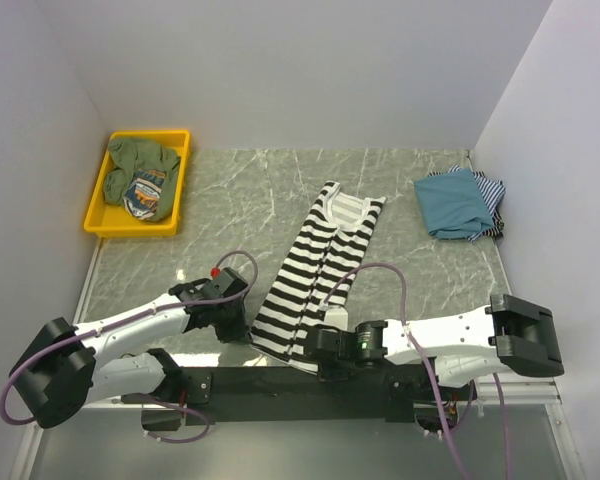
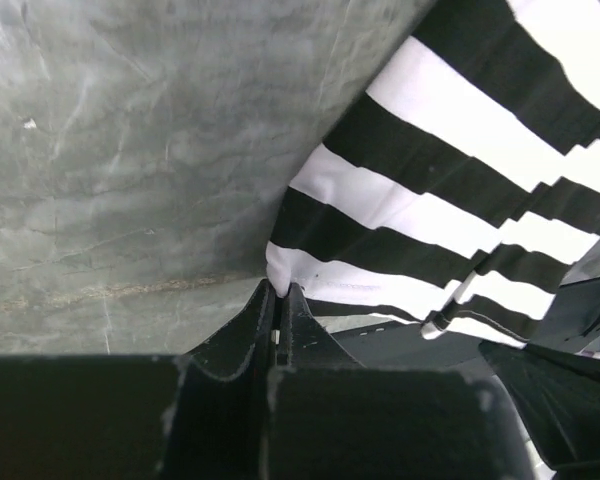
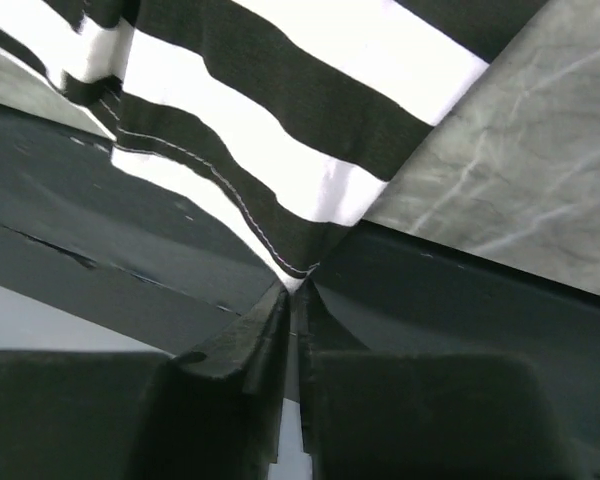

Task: Fold and stack the tank tops
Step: Fold the tank top

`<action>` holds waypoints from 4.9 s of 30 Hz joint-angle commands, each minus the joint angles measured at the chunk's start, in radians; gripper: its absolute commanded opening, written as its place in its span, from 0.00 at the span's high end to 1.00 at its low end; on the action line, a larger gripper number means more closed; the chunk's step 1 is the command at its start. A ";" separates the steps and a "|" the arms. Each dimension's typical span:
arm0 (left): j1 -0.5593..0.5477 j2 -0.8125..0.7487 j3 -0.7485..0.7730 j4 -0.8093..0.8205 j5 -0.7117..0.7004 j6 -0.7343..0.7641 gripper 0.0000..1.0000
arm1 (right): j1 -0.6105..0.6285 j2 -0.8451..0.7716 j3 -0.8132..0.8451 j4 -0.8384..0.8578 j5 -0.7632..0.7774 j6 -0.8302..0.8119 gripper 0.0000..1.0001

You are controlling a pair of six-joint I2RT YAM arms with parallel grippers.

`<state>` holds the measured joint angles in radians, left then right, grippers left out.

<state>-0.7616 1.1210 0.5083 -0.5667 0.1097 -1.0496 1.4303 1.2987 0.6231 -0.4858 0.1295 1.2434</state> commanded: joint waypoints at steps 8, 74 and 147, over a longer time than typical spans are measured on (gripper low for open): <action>-0.010 -0.029 0.010 -0.002 -0.007 -0.017 0.99 | 0.038 -0.057 0.073 -0.125 0.081 0.034 0.53; -0.010 -0.043 0.009 -0.022 -0.028 -0.026 0.99 | 0.018 0.000 0.147 -0.146 0.214 0.013 1.00; -0.010 0.016 -0.010 0.011 -0.061 -0.013 0.89 | 0.150 0.217 0.222 -0.148 0.263 -0.173 0.87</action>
<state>-0.7692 1.1324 0.4938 -0.5678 0.0807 -1.0676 1.5726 1.5215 0.8082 -0.5968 0.3523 1.0771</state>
